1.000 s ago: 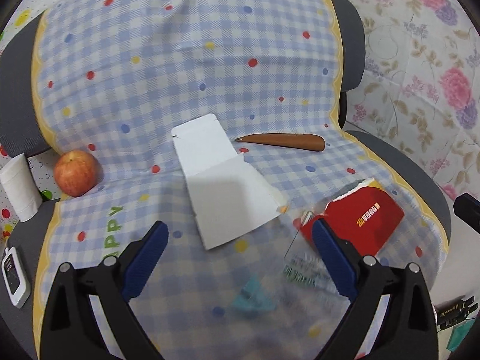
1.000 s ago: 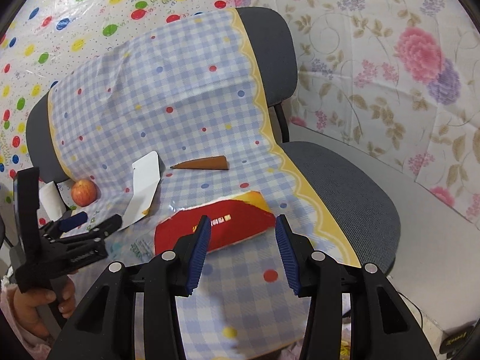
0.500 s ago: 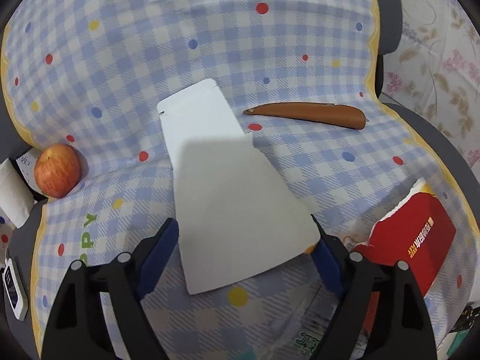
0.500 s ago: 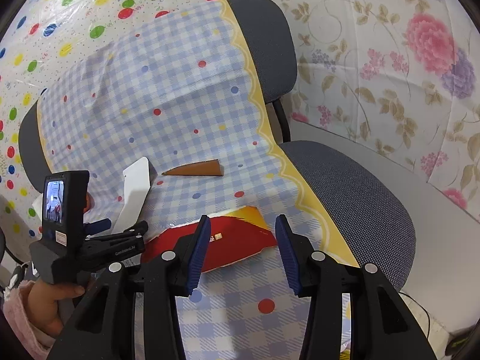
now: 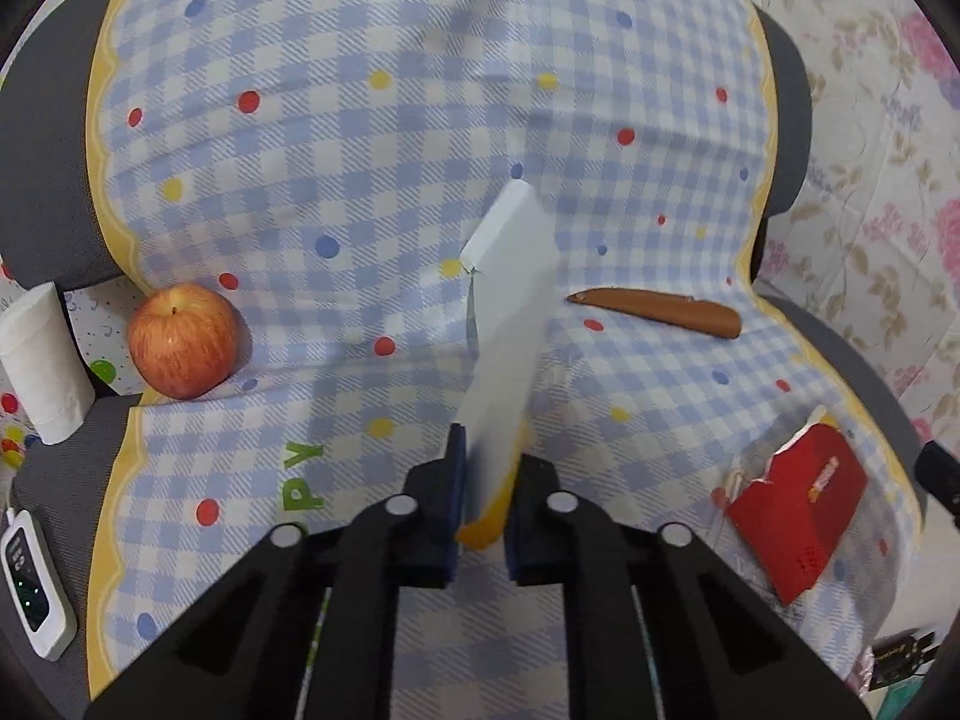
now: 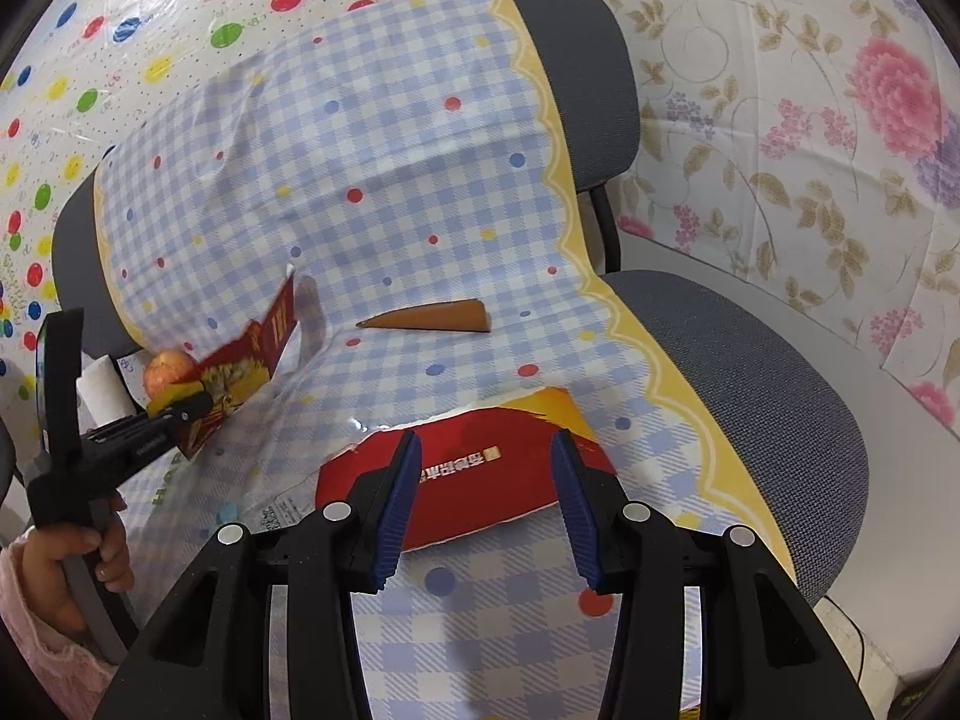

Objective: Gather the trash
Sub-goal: 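Close the left tool on the white card while the right tool reaches the red packet, then lift the white card with the left tool while the right tool grasps the red packet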

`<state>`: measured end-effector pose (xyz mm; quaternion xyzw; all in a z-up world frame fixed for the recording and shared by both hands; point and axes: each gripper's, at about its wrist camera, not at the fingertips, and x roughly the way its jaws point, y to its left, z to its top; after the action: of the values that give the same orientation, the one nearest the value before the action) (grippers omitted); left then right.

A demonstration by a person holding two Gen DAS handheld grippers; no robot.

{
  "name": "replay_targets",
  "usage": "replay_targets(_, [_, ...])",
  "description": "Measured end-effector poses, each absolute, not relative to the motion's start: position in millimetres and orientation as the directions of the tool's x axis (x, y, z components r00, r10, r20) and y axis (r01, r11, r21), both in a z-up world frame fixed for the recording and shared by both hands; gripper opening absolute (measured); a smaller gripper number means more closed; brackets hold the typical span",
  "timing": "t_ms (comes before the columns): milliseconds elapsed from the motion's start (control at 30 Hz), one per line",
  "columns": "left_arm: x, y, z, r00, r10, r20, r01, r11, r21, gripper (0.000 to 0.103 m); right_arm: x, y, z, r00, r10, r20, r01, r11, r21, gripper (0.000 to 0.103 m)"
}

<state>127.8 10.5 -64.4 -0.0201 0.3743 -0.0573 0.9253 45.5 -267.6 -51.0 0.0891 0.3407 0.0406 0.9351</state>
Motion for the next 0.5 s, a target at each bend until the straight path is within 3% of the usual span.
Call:
replay_targets(67, [121.5,14.1,-57.5,0.724,-0.153,-0.673,0.102,0.988,-0.115,0.0,42.5,-266.2,-51.3,0.764,0.121,-0.634,-0.012,0.985,0.175,0.046])
replay_targets(167, [106.2,13.4,-48.9,0.735,-0.204,-0.647,0.133,0.979,-0.157,0.0,36.5,-266.8,-56.4,0.756,0.099,-0.647,-0.003,0.989,0.148,0.059])
replay_targets(433, [69.6,-2.5,-45.1,0.748,-0.252,-0.614,0.206,0.968,-0.146,0.0,32.4,-265.3,-87.9,0.695,0.125,-0.708,-0.004,0.986,0.169,0.059])
replay_targets(500, [66.2,-4.0,-45.6,0.752,-0.245,-0.612,0.206,0.969,-0.136,0.0,37.5,-264.3,-92.7,0.686,0.15,-0.712,-0.009,0.98,0.197,0.065])
